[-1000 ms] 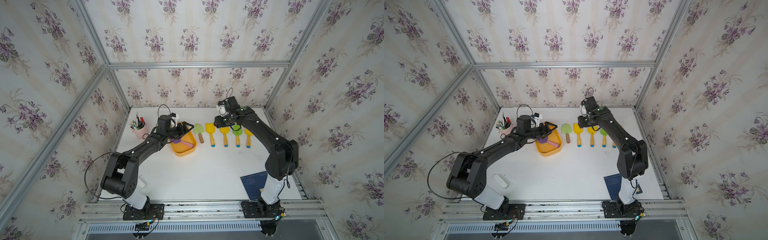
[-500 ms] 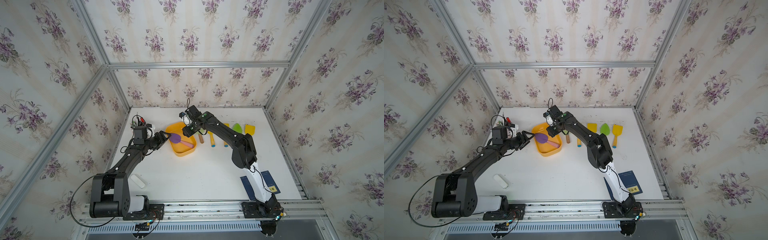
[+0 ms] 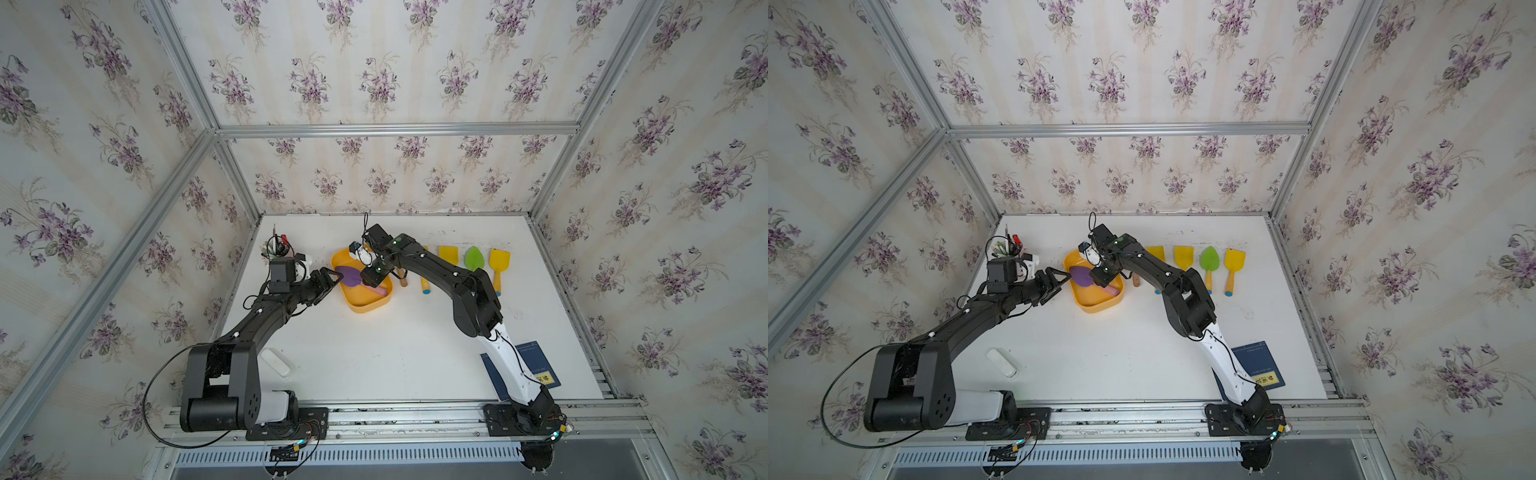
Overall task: Take the shovel out of the storage box
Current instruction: Pick up the shovel from the storage box.
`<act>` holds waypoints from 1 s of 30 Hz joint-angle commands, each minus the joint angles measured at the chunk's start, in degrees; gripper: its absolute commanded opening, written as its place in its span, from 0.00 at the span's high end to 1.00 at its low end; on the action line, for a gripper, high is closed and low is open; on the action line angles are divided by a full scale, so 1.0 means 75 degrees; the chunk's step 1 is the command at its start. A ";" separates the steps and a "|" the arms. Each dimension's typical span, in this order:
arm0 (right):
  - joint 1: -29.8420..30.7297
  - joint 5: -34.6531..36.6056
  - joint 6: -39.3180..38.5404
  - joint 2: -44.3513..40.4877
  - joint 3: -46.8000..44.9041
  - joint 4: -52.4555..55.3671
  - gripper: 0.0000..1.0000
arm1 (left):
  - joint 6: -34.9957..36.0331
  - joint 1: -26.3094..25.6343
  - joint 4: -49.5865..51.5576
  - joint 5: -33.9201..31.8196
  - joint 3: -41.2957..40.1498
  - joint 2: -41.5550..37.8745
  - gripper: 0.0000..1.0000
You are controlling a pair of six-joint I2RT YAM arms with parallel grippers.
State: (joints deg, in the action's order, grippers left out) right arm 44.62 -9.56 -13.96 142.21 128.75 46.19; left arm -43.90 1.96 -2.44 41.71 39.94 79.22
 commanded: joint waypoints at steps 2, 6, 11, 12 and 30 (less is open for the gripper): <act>0.0021 -0.0125 -0.0155 0.0238 0.0266 0.0122 0.45 | 0.0175 0.0009 -0.0168 -0.0030 -0.0093 -0.0086 0.28; 0.0021 -0.0093 -0.0157 0.0241 0.0271 0.0134 0.47 | 0.0164 0.0009 -0.0196 -0.0039 -0.0134 -0.0098 0.28; 0.0015 0.0119 -0.0191 0.0569 0.0292 0.0186 0.48 | 0.0153 0.0009 -0.0250 -0.0019 -0.0146 -0.0109 0.28; 0.0018 0.0130 -0.0204 0.0605 0.0311 0.0211 0.49 | 0.0147 0.0009 -0.0249 -0.0008 -0.0146 -0.0119 0.28; 0.0153 0.0352 0.0511 0.0741 0.0394 0.0655 0.73 | 0.0155 0.0009 -0.0352 0.0054 -0.0228 -0.0133 0.28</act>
State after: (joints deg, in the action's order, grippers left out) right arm 45.43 -8.10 -13.06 147.63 131.87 47.59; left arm -43.33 1.96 -3.84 41.69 38.24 78.41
